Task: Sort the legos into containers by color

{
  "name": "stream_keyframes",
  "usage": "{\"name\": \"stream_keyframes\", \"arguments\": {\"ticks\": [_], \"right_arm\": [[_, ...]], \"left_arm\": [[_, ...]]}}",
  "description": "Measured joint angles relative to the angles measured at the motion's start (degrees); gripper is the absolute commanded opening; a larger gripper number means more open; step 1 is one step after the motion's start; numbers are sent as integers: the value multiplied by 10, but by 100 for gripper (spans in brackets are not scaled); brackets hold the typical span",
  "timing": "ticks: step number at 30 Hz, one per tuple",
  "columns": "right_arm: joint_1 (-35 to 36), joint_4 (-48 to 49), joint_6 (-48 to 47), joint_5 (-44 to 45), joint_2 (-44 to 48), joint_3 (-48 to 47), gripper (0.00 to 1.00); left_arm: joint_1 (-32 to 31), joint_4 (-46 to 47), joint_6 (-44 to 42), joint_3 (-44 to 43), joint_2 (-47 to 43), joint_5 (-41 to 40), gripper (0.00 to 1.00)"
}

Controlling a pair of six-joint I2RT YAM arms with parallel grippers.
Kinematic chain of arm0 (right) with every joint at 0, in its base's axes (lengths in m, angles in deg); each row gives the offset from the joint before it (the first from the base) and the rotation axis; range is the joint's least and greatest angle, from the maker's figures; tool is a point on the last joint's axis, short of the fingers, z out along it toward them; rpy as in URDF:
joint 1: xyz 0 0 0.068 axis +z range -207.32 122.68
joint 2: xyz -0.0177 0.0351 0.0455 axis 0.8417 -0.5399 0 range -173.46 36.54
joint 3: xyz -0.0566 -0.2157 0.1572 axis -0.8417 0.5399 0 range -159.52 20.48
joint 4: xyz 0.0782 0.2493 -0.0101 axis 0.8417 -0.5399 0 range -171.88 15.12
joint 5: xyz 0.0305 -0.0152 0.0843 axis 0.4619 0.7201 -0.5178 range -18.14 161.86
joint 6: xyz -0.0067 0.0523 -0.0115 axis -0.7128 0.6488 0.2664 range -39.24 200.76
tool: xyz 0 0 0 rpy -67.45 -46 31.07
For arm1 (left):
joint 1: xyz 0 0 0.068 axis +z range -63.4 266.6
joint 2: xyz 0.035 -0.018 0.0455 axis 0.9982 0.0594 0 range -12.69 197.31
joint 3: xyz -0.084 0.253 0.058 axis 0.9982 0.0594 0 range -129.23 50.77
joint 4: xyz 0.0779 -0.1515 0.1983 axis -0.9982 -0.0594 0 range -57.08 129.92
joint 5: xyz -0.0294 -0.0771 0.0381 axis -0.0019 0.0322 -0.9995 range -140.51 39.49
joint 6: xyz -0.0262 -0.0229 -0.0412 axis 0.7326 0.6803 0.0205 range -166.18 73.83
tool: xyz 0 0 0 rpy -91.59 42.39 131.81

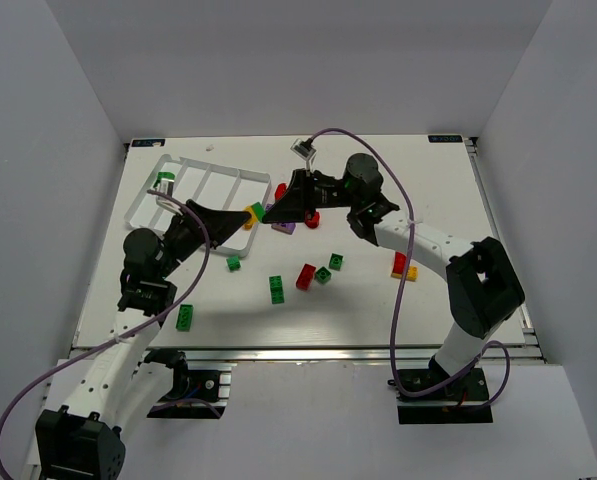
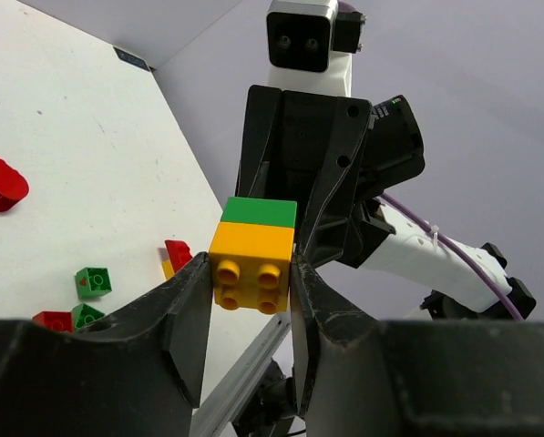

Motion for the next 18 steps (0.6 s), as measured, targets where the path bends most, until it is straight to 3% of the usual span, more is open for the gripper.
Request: {"name": "stream_keyframes", "arguments": {"ticks": [2,8,18], "right_arm": [[-4,1,-1,0,0,1,0],[-13,2,-16,-2,4,23,0],[-114,-28,-66,4,14,43,0]], "left_arm": [[0,-2,-3,0,0,0,1],[1,-35,-25,0,-1,-2,0],[65,-59,-52,0,33,3,0]]}}
